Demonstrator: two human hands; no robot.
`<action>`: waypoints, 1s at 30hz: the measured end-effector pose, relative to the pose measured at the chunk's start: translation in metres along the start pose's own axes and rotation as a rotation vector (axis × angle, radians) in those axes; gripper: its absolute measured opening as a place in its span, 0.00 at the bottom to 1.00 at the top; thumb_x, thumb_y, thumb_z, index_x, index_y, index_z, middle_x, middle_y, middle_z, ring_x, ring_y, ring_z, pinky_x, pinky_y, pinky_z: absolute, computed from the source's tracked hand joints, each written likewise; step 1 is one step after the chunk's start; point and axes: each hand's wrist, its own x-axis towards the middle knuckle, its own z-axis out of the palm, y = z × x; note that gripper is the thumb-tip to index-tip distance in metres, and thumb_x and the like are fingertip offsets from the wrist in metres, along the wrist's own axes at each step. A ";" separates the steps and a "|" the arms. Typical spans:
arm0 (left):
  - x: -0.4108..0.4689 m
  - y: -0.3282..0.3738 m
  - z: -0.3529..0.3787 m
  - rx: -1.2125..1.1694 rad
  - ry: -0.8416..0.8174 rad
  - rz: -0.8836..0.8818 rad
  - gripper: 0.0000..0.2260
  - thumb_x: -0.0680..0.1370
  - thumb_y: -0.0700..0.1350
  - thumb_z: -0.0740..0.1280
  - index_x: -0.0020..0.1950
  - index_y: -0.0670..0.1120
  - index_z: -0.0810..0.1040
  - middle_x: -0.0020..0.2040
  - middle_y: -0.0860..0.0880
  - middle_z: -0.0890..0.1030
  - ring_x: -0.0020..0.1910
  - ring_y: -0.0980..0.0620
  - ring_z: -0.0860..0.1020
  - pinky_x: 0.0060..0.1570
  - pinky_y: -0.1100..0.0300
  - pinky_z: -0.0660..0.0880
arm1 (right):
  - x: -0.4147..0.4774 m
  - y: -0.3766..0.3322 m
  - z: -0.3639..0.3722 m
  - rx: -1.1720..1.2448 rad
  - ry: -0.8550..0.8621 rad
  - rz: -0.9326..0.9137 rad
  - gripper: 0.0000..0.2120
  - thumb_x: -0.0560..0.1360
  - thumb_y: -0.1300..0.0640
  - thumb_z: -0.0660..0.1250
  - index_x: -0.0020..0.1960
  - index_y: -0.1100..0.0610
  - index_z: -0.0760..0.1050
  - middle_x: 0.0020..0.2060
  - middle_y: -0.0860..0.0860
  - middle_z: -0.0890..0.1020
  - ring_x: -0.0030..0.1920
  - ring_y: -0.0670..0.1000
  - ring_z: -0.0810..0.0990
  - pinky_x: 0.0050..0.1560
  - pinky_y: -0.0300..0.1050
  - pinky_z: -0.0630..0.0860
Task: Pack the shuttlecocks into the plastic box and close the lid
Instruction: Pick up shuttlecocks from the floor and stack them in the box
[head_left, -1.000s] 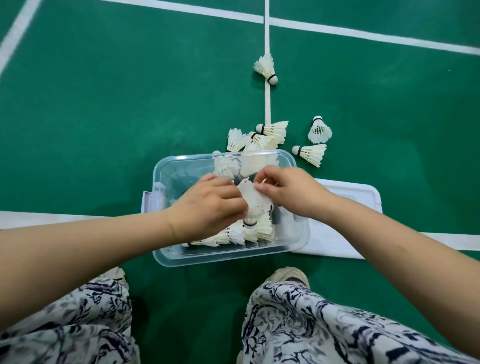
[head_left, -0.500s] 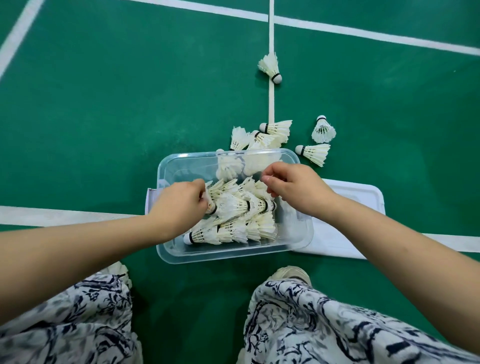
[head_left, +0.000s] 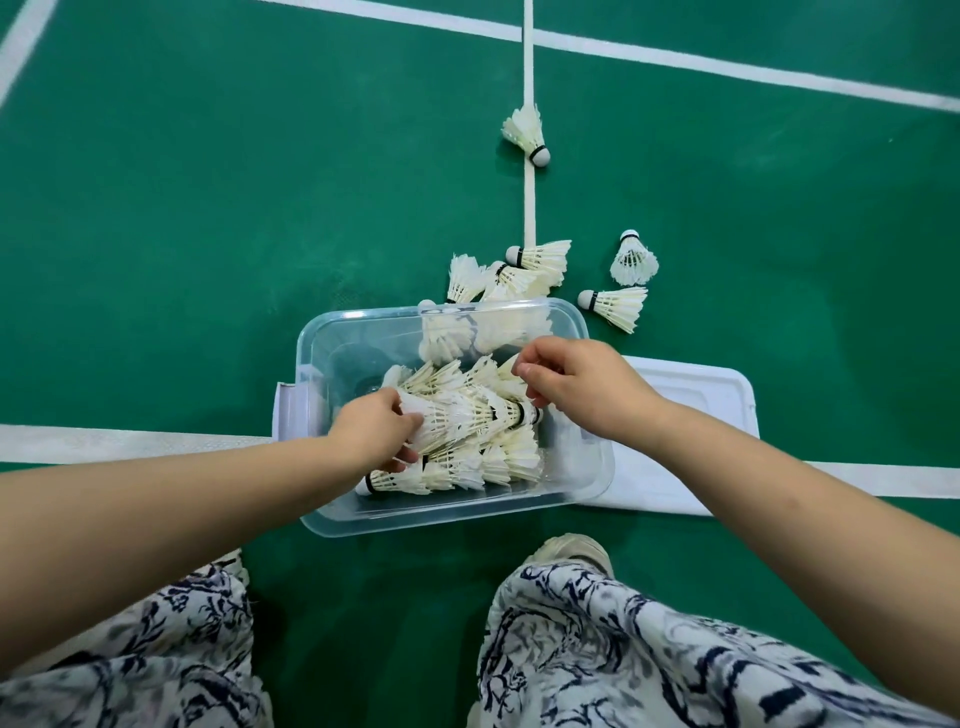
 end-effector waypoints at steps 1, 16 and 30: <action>-0.003 0.002 -0.004 0.061 -0.005 0.007 0.08 0.77 0.47 0.63 0.42 0.44 0.69 0.40 0.43 0.78 0.35 0.46 0.81 0.43 0.49 0.81 | -0.001 0.000 -0.001 0.004 0.000 0.001 0.05 0.78 0.53 0.61 0.45 0.51 0.75 0.34 0.46 0.79 0.40 0.49 0.79 0.45 0.44 0.73; 0.001 0.118 -0.035 0.344 0.285 0.613 0.07 0.76 0.50 0.63 0.40 0.48 0.73 0.38 0.48 0.79 0.40 0.46 0.74 0.40 0.57 0.67 | 0.049 0.012 -0.065 0.103 0.378 0.017 0.06 0.76 0.56 0.62 0.50 0.51 0.76 0.37 0.52 0.80 0.38 0.53 0.77 0.44 0.45 0.74; 0.143 0.139 -0.011 0.694 -0.027 0.355 0.34 0.72 0.56 0.67 0.73 0.52 0.56 0.71 0.41 0.62 0.66 0.39 0.68 0.64 0.49 0.67 | 0.156 0.074 -0.044 -0.011 0.018 0.244 0.40 0.69 0.49 0.73 0.74 0.46 0.55 0.70 0.58 0.66 0.68 0.57 0.67 0.64 0.46 0.65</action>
